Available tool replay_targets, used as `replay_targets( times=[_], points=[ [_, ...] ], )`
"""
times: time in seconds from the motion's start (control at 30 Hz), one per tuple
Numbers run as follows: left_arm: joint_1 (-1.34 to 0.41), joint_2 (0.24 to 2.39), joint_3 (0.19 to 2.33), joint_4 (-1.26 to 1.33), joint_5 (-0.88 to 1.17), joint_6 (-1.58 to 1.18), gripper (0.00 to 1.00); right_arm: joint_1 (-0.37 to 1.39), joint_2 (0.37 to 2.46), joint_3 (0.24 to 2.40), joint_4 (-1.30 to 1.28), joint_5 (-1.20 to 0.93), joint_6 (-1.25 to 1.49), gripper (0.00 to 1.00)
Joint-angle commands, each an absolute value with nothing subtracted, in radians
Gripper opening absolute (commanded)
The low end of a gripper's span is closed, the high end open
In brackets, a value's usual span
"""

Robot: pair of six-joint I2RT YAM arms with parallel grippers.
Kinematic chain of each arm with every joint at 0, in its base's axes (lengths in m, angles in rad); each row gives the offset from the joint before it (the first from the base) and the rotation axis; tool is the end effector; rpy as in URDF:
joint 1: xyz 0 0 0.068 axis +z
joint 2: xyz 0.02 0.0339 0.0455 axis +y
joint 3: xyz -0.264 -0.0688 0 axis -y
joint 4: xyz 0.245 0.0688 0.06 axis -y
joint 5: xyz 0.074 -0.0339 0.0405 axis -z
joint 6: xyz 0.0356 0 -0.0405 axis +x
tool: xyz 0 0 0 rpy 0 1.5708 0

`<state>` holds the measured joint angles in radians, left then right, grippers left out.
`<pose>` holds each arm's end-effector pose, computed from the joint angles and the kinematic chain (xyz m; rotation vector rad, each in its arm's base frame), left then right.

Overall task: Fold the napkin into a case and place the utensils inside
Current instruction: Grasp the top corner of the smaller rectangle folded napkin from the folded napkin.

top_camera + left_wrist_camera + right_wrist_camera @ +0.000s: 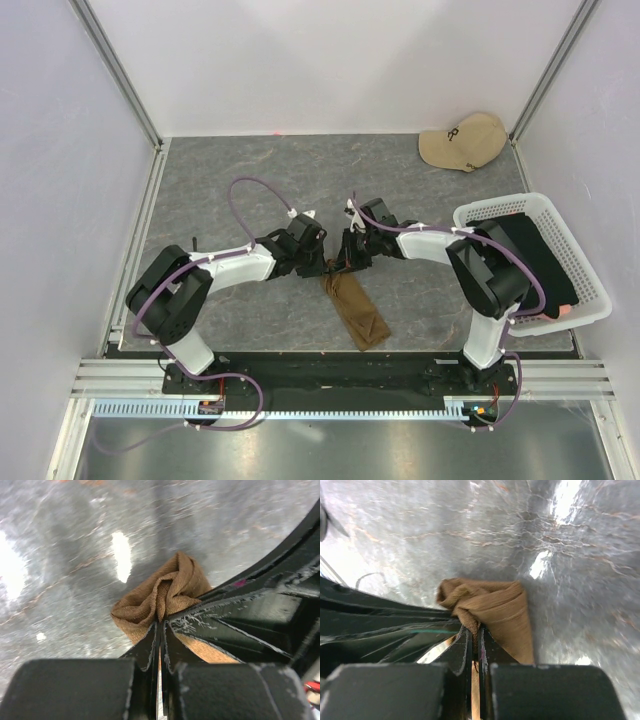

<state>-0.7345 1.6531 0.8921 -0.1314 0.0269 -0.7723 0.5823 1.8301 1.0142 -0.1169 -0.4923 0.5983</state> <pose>0.2437 -0.2214 0.1658 -0.0366 2.5886 -0.6503 0.2931 0.2131 0.1467 -0.2013 2.6868 1.0541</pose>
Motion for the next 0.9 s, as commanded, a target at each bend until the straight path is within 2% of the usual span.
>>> replay_targets(
  times=[0.0,0.03,0.07,0.23,0.37,0.4,0.63,0.87],
  points=[
    [-0.716,1.637,0.879,-0.048,0.1,-0.848,0.02,0.598,1.878,1.032,-0.06,-0.487,0.608,0.0],
    [-0.706,1.64,0.876,-0.048,0.101,-0.848,0.02,0.6,1.87,1.031,-0.069,-0.482,0.598,0.01],
    [-0.703,1.637,0.867,-0.043,0.104,-0.848,0.02,0.6,1.853,1.034,-0.083,-0.48,0.579,0.13],
    [-0.696,1.621,0.85,-0.04,0.104,-0.847,0.02,0.597,1.79,1.037,-0.166,-0.437,0.549,0.27],
    [-0.696,1.618,0.847,-0.043,0.103,-0.841,0.02,0.594,1.718,1.042,-0.23,-0.407,0.525,0.45],
    [-0.696,1.62,0.845,-0.043,0.103,-0.839,0.02,0.594,1.709,1.043,-0.247,-0.405,0.516,0.47],
    [-0.696,1.617,0.845,-0.043,0.11,-0.841,0.02,0.584,1.689,1.06,-0.281,-0.399,0.491,0.49],
    [-0.696,1.618,0.851,-0.043,0.11,-0.838,0.02,0.583,1.735,1.057,-0.216,-0.452,0.517,0.36]
  ],
)
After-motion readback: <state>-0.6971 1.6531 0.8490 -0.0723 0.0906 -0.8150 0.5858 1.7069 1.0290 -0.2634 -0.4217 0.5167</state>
